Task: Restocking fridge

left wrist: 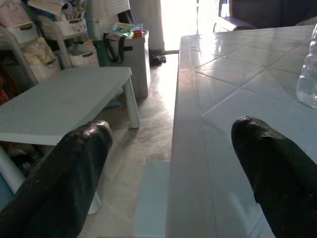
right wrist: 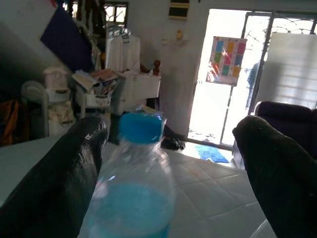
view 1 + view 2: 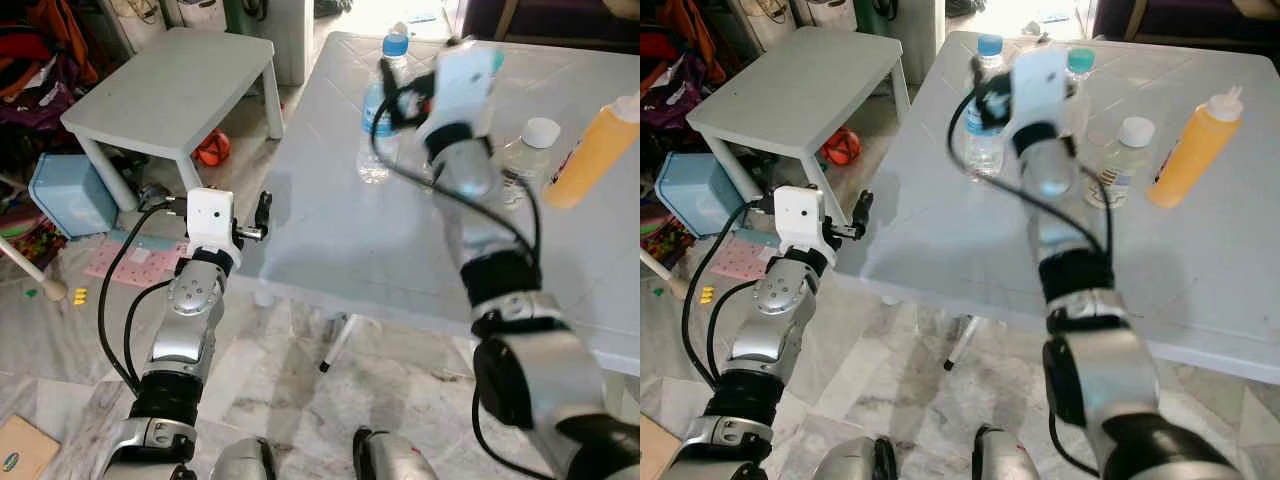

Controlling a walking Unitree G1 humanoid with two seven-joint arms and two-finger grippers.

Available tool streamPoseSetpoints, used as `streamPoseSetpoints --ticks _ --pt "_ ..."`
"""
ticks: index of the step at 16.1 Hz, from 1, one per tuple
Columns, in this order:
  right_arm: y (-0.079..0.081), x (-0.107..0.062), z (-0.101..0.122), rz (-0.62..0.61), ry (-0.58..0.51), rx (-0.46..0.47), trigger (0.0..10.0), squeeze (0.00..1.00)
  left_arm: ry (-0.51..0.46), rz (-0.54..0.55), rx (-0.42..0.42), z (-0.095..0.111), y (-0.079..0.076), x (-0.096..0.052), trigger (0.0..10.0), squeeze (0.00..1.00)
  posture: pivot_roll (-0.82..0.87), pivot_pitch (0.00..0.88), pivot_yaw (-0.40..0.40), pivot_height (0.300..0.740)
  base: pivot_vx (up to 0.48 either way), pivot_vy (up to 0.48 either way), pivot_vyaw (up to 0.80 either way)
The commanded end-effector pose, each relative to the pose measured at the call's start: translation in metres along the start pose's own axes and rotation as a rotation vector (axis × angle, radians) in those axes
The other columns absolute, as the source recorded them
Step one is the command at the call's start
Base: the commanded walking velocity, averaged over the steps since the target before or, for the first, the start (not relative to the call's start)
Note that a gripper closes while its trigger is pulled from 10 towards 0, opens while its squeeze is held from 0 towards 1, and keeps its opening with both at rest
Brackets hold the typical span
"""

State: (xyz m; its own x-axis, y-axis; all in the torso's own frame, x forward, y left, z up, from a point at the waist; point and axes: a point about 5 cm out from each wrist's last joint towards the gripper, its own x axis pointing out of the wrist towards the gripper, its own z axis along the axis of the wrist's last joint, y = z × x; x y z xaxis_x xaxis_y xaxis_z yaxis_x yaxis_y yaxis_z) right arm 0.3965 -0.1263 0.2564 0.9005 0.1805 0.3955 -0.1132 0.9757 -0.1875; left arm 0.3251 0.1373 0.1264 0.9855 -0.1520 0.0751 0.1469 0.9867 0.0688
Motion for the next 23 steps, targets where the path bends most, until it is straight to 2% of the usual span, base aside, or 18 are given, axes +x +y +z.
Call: streamPoseSetpoints --ticks 1,5,8,9,12,16,20,23 --pt "0.001 0.006 0.006 0.006 -0.015 -0.002 10.0 0.0 0.0 0.003 0.015 0.001 0.003 -0.002 10.0 0.0 -0.03 0.139 0.068 0.74 0.0 0.0 0.0" --pt "-0.003 0.02 0.01 -0.007 0.028 0.024 10.0 0.0 -0.009 0.005 0.035 0.006 0.01 0.0 10.0 0.0 -0.01 0.141 0.072 0.74 0.0 0.0 0.0" --pt "0.004 0.031 0.018 0.004 0.052 0.071 10.0 0.0 -0.012 0.01 0.05 0.009 0.015 0.001 10.0 0.0 0.01 0.138 0.08 0.74 0.0 0.0 0.0" --pt "0.008 0.034 0.02 0.021 0.063 0.059 10.0 0.0 -0.012 0.008 0.052 0.009 0.015 0.001 10.0 0.0 0.01 0.138 0.083 0.74 0.0 0.0 0.0" --pt "0.02 0.04 0.027 0.07 0.071 0.039 0.0 0.0 -0.008 -0.003 0.058 0.009 0.014 0.002 10.0 0.0 0.01 0.134 0.085 0.74 0.0 0.0 0.0" --pt "0.019 0.045 0.028 0.035 0.128 0.095 0.0 0.0 -0.005 -0.009 0.058 0.008 0.012 0.003 10.0 0.0 0.01 0.134 0.081 0.74 0.0 0.0 0.0" --pt "0.007 0.045 0.025 -0.023 0.175 0.033 0.0 0.0 0.007 -0.016 0.057 0.006 0.011 0.002 10.0 0.0 0.01 0.133 0.076 0.74 0.0 0.0 0.0" --pt "0.004 0.044 0.021 -0.034 0.198 0.046 0.0 0.0 0.011 -0.018 0.055 0.005 0.01 0.002 10.0 0.0 0.0 0.135 0.076 0.74 0.0 0.0 0.0"
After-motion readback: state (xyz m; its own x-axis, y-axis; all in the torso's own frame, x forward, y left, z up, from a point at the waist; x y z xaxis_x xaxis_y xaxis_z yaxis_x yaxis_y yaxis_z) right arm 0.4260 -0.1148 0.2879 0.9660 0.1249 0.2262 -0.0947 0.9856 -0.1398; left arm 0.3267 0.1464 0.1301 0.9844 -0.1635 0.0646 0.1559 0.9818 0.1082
